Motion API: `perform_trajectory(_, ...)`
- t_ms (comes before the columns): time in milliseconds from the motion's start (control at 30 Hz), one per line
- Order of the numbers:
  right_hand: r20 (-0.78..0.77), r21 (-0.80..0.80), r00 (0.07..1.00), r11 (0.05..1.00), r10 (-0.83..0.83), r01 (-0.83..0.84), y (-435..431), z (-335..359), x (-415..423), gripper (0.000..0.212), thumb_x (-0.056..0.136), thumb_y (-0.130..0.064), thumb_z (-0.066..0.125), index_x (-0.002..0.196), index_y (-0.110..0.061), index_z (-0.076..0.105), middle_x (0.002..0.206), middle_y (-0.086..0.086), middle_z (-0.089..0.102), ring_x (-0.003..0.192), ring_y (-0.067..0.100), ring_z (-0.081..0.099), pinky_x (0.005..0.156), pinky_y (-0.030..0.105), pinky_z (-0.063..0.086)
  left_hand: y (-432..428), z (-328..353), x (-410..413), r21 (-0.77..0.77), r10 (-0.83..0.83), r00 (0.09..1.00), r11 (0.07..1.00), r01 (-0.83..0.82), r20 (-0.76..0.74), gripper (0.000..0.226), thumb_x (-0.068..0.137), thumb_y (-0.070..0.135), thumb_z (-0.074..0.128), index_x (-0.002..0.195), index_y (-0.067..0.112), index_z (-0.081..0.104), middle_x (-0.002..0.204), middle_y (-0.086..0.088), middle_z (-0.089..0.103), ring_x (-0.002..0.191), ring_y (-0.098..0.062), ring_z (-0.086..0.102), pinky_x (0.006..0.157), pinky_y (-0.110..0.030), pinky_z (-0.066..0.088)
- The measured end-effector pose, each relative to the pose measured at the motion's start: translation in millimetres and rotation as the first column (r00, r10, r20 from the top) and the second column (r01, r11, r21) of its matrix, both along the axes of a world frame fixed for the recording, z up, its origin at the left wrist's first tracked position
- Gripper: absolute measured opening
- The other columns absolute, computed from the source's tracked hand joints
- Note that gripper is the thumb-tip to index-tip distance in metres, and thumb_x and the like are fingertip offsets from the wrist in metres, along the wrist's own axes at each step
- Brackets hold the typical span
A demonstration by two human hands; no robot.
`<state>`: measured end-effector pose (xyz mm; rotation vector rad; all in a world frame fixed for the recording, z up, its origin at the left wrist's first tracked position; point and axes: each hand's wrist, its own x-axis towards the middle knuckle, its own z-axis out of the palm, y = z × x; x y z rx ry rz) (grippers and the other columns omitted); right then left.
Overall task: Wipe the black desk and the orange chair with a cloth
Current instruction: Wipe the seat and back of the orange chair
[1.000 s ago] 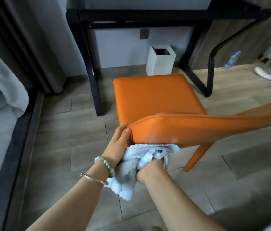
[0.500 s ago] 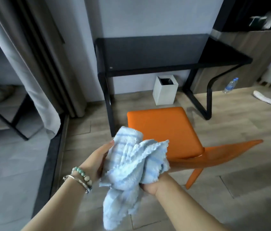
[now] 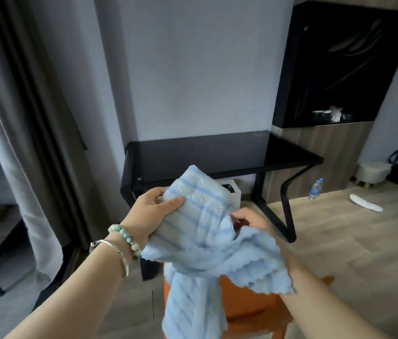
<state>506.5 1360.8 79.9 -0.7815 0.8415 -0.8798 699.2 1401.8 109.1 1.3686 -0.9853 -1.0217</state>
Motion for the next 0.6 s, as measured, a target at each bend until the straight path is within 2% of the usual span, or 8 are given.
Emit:
perform_trajectory(100,0.056,-0.045,0.998,0.999,0.013,-0.010,-31,6,-47,0.035,0.086,-0.018,0.046,0.056,-0.008,0.062,0.055,0.010,0.057,0.053,0.020,0.057,0.061,0.030,0.045,-40,10,-52,-0.049,0.026,0.999,0.999,-0.024,0.041,0.018,0.079,0.018,0.073,0.094,0.011,0.065,0.085,-0.008,0.071,0.070,-0.021,0.069,0.065,-0.034,0.058)
perform_trajectory(200,-0.019,-0.087,0.998,0.995,0.053,-0.054,-54,20,-88,0.021,0.084,-0.026,0.056,0.079,-0.015,0.073,0.076,0.011,0.069,0.070,0.022,0.067,0.070,0.032,0.049,-75,11,-104,-0.033,0.020,1.000,0.999,-0.020,0.019,0.018,0.080,0.017,0.072,0.096,0.011,0.065,0.090,-0.011,0.071,0.073,-0.022,0.069,0.064,-0.033,0.057)
perform_trajectory(233,-0.035,-0.126,0.996,0.988,0.087,-0.091,-62,24,-97,0.015,0.083,-0.024,0.059,0.092,-0.022,0.071,0.084,0.008,0.072,0.076,0.019,0.069,0.071,0.032,0.051,-85,10,-117,-0.031,0.029,0.999,0.999,-0.030,-0.012,0.019,0.080,0.017,0.072,0.098,0.010,0.065,0.093,-0.013,0.071,0.076,-0.023,0.069,0.065,-0.034,0.056)
perform_trajectory(300,-0.092,-0.195,0.981,0.963,0.172,-0.187,-74,29,-112,0.038,0.077,-0.022,0.068,0.113,-0.032,0.059,0.097,0.000,0.073,0.088,0.014,0.070,0.074,0.030,0.053,-100,8,-139,-0.015,0.043,0.990,0.999,-0.046,-0.131,0.021,0.083,0.016,0.069,0.101,0.008,0.065,0.094,-0.014,0.071,0.079,-0.025,0.069,0.064,-0.034,0.056)
perform_trajectory(367,-0.251,-0.276,0.949,0.926,0.189,-0.258,-86,26,-124,0.040,0.079,-0.023,0.072,0.113,-0.034,0.055,0.099,-0.006,0.072,0.091,0.009,0.069,0.074,0.026,0.054,-111,4,-158,0.024,0.012,0.965,1.000,-0.006,-0.264,0.023,0.086,0.019,0.065,0.105,0.007,0.063,0.097,-0.018,0.070,0.083,-0.028,0.069,0.067,-0.036,0.056)
perform_trajectory(433,-0.372,-0.367,0.927,0.910,0.045,-0.191,-95,20,-140,0.028,0.080,-0.031,0.072,0.104,-0.032,0.059,0.095,-0.008,0.072,0.089,0.007,0.069,0.077,0.027,0.055,-117,-5,-176,0.032,-0.075,0.927,0.995,0.093,-0.368,0.029,0.087,0.023,0.063,0.111,0.008,0.061,0.104,-0.019,0.069,0.090,-0.029,0.067,0.073,-0.039,0.055)
perform_trajectory(500,-0.380,-0.397,0.914,0.917,-0.139,-0.026,-104,13,-161,0.024,0.080,-0.033,0.071,0.102,-0.030,0.062,0.094,-0.005,0.072,0.089,0.012,0.068,0.081,0.033,0.055,-120,-16,-194,0.005,-0.184,0.877,0.978,0.209,-0.444,0.031,0.089,0.023,0.058,0.117,0.009,0.059,0.098,-0.013,0.069,0.089,-0.026,0.067,0.073,-0.038,0.054)
perform_trajectory(600,-0.463,-0.484,0.780,0.857,-0.421,0.176,-111,-5,-199,0.026,0.080,-0.029,0.070,0.102,-0.025,0.057,0.090,-0.005,0.067,0.084,0.015,0.064,0.071,0.031,0.050,-123,-38,-218,0.053,-0.186,0.900,0.973,0.225,-0.394,0.021,0.092,0.017,0.056,0.112,0.012,0.058,0.083,-0.001,0.068,0.077,-0.018,0.065,0.071,-0.034,0.052)
